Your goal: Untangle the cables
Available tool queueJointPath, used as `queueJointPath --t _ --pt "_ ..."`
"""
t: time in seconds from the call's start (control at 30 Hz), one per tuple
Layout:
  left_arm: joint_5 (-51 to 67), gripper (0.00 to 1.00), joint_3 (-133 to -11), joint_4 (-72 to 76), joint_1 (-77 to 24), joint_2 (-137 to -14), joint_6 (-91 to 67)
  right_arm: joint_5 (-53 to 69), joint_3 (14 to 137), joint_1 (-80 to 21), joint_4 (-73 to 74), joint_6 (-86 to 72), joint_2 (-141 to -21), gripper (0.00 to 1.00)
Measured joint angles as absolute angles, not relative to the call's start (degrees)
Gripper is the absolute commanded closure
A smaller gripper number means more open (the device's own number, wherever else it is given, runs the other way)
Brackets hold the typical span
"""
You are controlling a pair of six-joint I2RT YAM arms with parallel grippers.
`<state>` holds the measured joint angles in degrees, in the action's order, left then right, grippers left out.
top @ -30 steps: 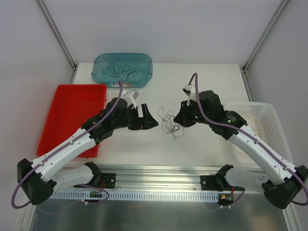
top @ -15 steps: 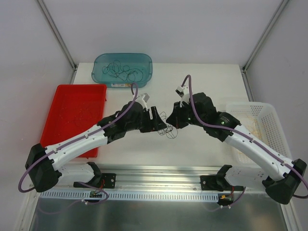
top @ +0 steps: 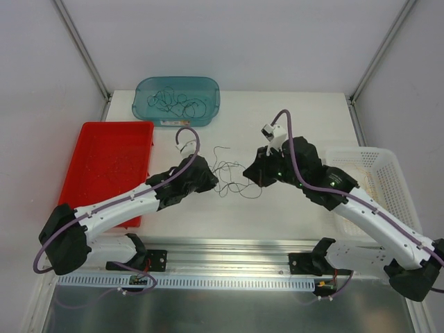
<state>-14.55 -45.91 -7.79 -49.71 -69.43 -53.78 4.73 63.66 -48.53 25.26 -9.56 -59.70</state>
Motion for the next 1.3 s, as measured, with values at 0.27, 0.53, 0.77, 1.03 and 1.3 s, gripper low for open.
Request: queueJointPath --t 0.27,0.53,0.77,1.03,1.3 --pt "-18.0 1.0 -41.5 -8.4 -39.9 -68.4 -52.7 -3.6 67.8 -47.2 32.6 -6.4 -53.0 0.99" --pt "-18.6 1.0 -40.0 -9.9 -31.8 -67.7 -48.6 -9.1 70.1 -40.3 39.0 -3.8 -47.9 0.99" --pt "-18.5 1.0 -40.8 -10.3 -25.2 -73.5 -44.1 -13.9 75.1 -37.5 44.8 -0.4 -44.8 0.99" --pt "-16.8 1.0 -49.3 -10.7 -22.2 -81.4 -40.1 -18.6 81.3 -37.1 49.9 3.1 -39.2 0.99" --pt "-14.8 1.0 -56.2 -9.9 -20.7 -86.4 -37.9 -19.0 82.4 -37.1 52.9 4.4 -37.6 0.99"
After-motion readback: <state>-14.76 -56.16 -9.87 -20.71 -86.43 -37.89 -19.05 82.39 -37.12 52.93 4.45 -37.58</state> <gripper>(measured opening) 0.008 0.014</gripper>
